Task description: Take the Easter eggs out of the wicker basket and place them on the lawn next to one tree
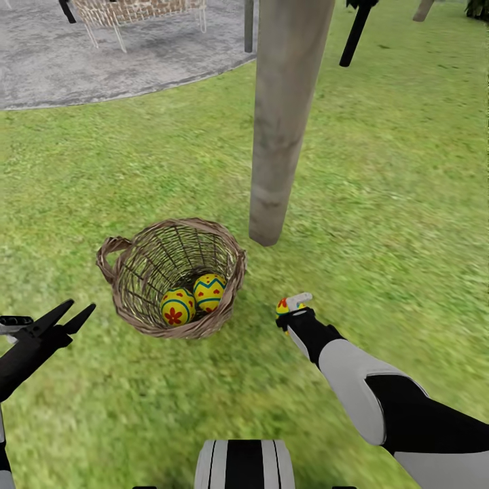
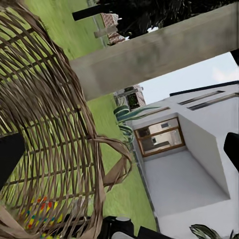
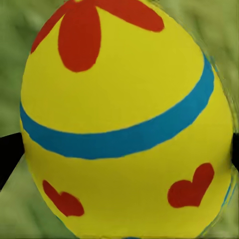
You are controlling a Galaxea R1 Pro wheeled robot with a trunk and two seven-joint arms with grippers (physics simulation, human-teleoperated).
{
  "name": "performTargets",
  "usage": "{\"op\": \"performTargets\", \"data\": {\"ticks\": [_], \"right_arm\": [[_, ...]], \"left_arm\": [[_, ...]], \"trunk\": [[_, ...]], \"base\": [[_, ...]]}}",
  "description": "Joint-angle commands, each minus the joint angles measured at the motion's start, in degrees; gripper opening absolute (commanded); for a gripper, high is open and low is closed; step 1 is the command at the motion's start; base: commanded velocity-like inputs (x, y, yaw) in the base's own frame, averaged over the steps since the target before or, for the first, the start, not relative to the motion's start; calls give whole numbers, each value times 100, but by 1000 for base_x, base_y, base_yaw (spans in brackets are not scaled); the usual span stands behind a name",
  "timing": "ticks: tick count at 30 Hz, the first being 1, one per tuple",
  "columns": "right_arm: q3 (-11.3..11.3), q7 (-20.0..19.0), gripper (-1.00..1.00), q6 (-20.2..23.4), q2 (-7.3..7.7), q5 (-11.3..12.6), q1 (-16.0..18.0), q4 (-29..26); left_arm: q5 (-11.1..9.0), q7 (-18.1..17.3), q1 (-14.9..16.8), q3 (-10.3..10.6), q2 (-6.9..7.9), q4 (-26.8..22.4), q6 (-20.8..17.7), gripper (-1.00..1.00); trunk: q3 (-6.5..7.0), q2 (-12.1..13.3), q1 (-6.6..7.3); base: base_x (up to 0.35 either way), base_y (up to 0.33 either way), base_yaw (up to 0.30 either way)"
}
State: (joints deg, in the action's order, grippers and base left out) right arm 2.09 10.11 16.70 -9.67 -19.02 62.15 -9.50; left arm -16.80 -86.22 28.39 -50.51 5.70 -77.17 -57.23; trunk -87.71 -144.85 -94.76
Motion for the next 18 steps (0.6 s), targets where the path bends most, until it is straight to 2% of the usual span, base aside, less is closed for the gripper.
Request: {"op": "performTargets", "data": {"ticks": [1, 18], "right_arm": [[2, 0, 100, -1, 0, 4, -1, 0], [11, 8, 100, 7, 17, 10, 4, -196]], "left_arm": [[1, 0, 0, -1, 1, 0, -1, 100], [9, 8, -10, -27, -3, -9, 1, 100]], "trunk": [[23, 2, 2], [400, 24, 46]], "base": [[0, 0, 0], [0, 0, 0]]}}
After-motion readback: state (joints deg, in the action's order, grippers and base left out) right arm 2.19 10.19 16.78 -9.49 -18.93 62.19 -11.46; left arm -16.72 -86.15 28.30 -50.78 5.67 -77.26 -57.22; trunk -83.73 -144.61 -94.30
